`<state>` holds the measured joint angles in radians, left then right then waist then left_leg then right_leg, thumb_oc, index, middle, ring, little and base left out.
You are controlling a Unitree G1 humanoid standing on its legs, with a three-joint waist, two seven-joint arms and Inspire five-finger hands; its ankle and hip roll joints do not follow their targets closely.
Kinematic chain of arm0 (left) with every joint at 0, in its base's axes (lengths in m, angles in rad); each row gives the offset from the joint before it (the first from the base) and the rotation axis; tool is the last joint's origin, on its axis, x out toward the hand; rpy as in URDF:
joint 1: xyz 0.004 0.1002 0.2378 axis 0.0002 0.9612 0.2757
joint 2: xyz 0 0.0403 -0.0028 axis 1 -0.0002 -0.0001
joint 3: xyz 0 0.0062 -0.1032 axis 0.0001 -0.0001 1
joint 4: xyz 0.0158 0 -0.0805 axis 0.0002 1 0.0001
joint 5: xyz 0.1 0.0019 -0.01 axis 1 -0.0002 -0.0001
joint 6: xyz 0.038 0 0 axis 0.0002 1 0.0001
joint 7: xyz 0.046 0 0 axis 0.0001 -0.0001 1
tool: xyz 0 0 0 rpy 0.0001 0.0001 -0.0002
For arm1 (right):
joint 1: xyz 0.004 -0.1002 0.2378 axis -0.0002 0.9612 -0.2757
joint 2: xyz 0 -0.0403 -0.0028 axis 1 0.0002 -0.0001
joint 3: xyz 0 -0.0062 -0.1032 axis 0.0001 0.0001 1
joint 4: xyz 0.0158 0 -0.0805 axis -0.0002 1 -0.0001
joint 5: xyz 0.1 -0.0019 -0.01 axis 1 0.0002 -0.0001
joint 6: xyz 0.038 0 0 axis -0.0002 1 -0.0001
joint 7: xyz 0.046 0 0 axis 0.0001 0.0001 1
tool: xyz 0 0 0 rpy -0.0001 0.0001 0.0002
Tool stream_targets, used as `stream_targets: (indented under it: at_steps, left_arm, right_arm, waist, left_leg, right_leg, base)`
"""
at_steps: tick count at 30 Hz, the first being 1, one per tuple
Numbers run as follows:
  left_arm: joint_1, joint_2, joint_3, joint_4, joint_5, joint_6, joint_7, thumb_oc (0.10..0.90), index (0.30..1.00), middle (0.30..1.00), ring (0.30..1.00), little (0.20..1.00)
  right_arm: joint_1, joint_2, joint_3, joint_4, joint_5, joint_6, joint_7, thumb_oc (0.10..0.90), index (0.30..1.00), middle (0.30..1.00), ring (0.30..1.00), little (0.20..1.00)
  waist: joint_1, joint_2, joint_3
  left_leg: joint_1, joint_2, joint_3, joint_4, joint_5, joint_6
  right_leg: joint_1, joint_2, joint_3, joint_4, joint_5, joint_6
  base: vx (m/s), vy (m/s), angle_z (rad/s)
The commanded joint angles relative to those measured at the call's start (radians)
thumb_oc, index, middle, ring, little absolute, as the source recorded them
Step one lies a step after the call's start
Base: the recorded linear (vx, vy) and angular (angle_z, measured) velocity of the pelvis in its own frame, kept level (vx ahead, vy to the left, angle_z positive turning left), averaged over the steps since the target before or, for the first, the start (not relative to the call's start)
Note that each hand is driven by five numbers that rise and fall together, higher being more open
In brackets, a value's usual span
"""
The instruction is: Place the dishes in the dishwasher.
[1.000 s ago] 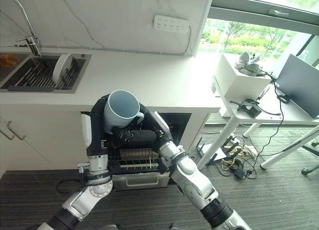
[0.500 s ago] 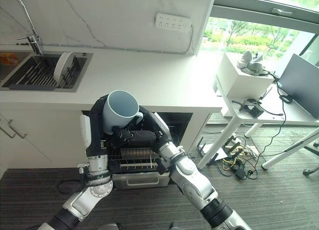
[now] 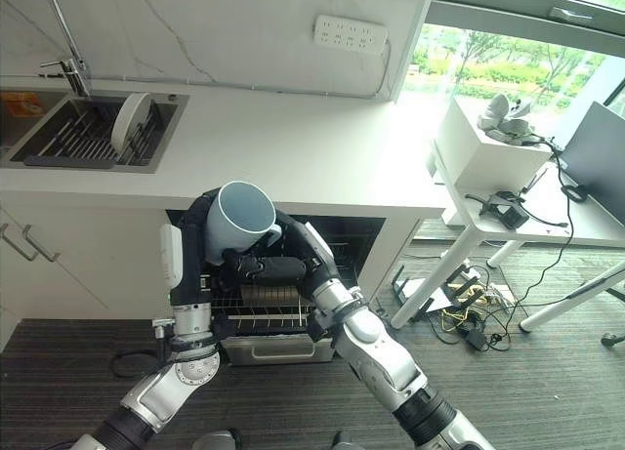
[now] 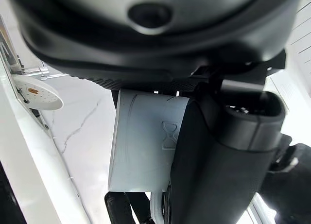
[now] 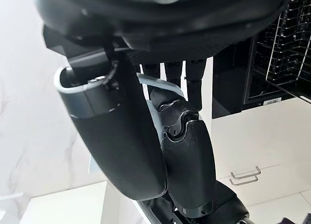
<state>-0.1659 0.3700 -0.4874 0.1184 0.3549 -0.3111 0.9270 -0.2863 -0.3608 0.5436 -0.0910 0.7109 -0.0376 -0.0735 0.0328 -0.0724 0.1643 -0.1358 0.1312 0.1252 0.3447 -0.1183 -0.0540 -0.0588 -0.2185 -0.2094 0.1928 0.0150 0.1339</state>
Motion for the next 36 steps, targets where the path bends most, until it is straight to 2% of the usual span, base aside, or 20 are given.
stream_targets:
  at_steps: [1,12,20,31,36]
  left_arm:
    - [-0.119,-0.035,-0.071,-0.051,-0.015,-0.085,-0.011,0.4,0.3,0.3,0.3,0.3]
    - [-0.122,-0.044,-0.081,-0.041,-0.038,-0.097,-0.029,0.4,0.3,0.3,0.3,0.3]
    - [-0.124,-0.053,-0.091,-0.028,-0.041,-0.106,-0.052,0.4,0.3,0.3,0.3,0.3]
    - [-0.13,-0.054,-0.113,-0.018,-0.067,-0.119,-0.099,0.4,0.3,0.3,0.3,0.3]
    - [-0.131,-0.052,-0.125,-0.012,-0.02,-0.114,-0.096,0.4,0.3,0.3,0.3,0.3]
  right_arm:
    - [-0.167,0.074,-0.019,-0.134,0.027,-0.153,0.069,0.8,0.9,0.9,0.9,0.9]
    - [-0.216,0.087,-0.005,-0.169,0.05,-0.154,0.094,0.8,0.9,0.9,0.9,0.9]
    - [-0.245,0.103,0.001,-0.153,0.064,-0.161,0.074,0.8,0.9,0.9,0.9,0.9]
    - [-0.275,0.114,0.014,-0.163,0.093,-0.155,0.128,0.8,0.9,0.9,0.9,0.9]
    - [-0.284,0.116,0.012,-0.159,0.083,-0.153,0.089,0.8,0.9,0.9,0.9,0.9]
  waist:
    - [0.016,0.016,-0.024]
    - [0.03,0.015,-0.024]
    - [0.04,0.014,-0.026]
    - [0.049,0.014,-0.023]
    - [0.052,0.013,-0.023]
  left_leg:
    - [0.107,-0.019,-0.008,-0.045,-0.161,0.023]
    - [0.101,-0.021,-0.005,-0.045,-0.16,0.025]
    - [0.096,-0.019,-0.01,-0.045,-0.158,0.024]
    - [0.094,-0.023,-0.015,-0.045,-0.157,0.026]
    - [0.093,-0.026,-0.017,-0.045,-0.157,0.027]
  right_leg:
    - [0.006,-0.014,0.046,0.107,-0.194,0.045]
    - [0.002,-0.021,0.029,0.107,-0.187,0.05]
    - [0.001,-0.019,0.024,0.107,-0.186,0.049]
    - [0.002,-0.02,0.021,0.107,-0.187,0.048]
    - [0.001,-0.02,0.022,0.107,-0.187,0.047]
  base:
    - [-0.05,0.005,0.01]
    - [-0.02,-0.001,0.01]
    - [-0.01,-0.011,0.06]
    - [0.0,0.0,0.01]
    - [0.0,0.0,0.0]
